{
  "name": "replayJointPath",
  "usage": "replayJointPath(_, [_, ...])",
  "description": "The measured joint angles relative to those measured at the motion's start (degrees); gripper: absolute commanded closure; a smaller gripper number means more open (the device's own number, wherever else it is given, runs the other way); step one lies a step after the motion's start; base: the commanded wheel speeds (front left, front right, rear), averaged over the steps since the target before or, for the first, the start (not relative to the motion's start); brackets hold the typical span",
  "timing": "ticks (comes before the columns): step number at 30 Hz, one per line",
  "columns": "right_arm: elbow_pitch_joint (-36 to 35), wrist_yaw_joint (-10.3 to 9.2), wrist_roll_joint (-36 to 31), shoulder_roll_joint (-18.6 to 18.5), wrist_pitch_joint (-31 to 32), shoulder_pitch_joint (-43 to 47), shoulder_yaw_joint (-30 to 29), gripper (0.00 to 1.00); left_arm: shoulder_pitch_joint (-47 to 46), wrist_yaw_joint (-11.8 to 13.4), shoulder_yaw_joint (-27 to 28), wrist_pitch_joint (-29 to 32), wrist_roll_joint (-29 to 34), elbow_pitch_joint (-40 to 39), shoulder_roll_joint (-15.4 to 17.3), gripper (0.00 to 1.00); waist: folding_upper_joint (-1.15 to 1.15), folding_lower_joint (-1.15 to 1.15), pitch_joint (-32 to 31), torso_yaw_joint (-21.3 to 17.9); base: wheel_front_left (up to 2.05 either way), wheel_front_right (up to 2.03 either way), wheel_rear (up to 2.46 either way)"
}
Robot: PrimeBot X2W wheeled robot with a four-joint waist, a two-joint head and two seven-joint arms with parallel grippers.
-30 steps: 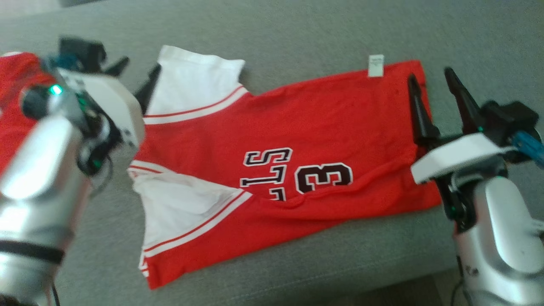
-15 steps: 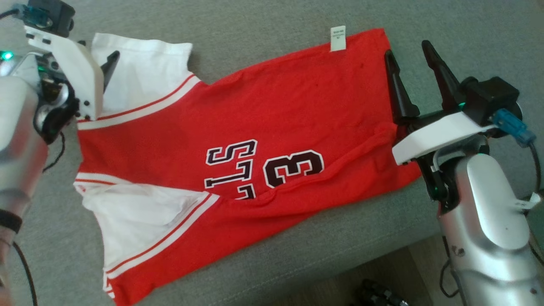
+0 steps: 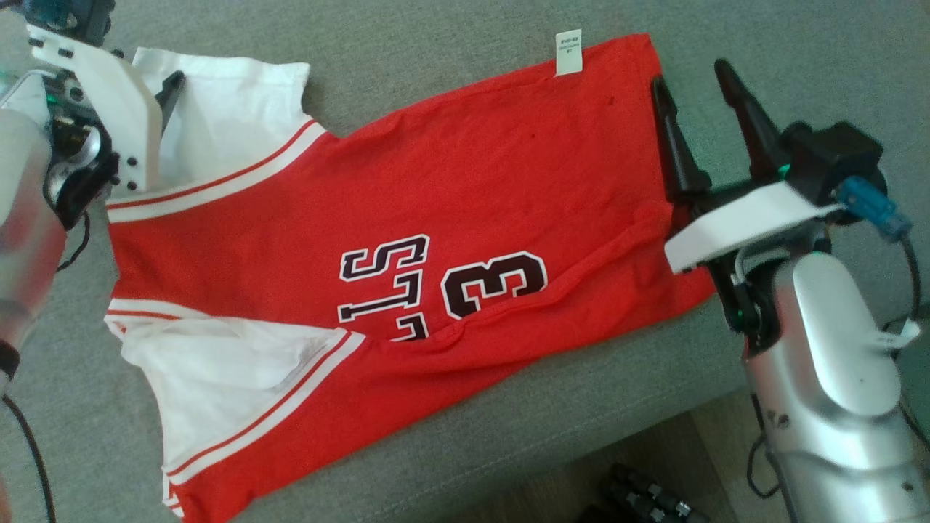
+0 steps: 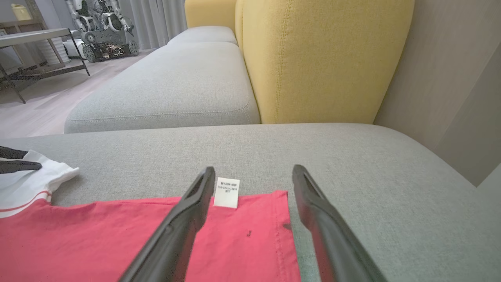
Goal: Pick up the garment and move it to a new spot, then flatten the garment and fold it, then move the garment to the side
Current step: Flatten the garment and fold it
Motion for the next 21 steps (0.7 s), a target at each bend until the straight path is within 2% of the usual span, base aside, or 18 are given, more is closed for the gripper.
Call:
replayJointPath(2, [-0.01, 0.00, 0.00, 0.05, 0.02, -1.00, 0.01, 0.00, -0.76, 0.00, -1.09, 0.01, -1.22, 0.26, 0.00, 0.00, 0.00, 0.00, 0.43, 0.01, 0.00, 0.00, 0.00])
replayJointPath(3, [-0.01, 0.00, 0.00, 0.08, 0.03, -1.52, 0.00, 0.00, -1.08, 0.00, -1.38, 0.09, -2.10, 0.36, -0.05, 0.58, 0.00, 0.00, 0.66, 0.04, 0.00, 0.00, 0.00])
replayJointPath(4, [-0.09, 0.00, 0.00, 0.08, 0.04, -1.91, -0.08, 0.00, -1.46, -0.01, -1.74, 0.10, -3.00, 0.36, -0.16, 1.00, 0.00, 0.00, 0.87, 0.12, 0.00, 0.00, 0.00])
replayJointPath(8, [-0.08, 0.00, -0.52, 0.11, 0.55, -2.61, -1.13, 0.00, -2.76, -0.04, -3.05, -0.73, -5.16, 0.38, -0.98, 1.00, 0.00, 0.00, 1.28, 1.18, 0.00, 0.00, 0.00])
replayJointPath(15, [2.74, 0.00, -0.76, -0.78, 4.05, -3.03, -3.57, 0.00, -3.11, -0.04, -3.64, -7.05, -7.17, 0.71, -1.67, 1.00, 0.00, 0.00, 0.36, 4.67, 0.00, 0.00, 0.00])
replayJointPath(21, [7.57, 0.00, 2.29, -4.28, 8.77, -6.72, -5.08, 0.00, -2.98, -0.05, -4.86, -12.14, -8.98, -2.86, -1.81, 1.00, 0.00, 0.00, -1.32, 8.86, 0.00, 0.00, 0.00])
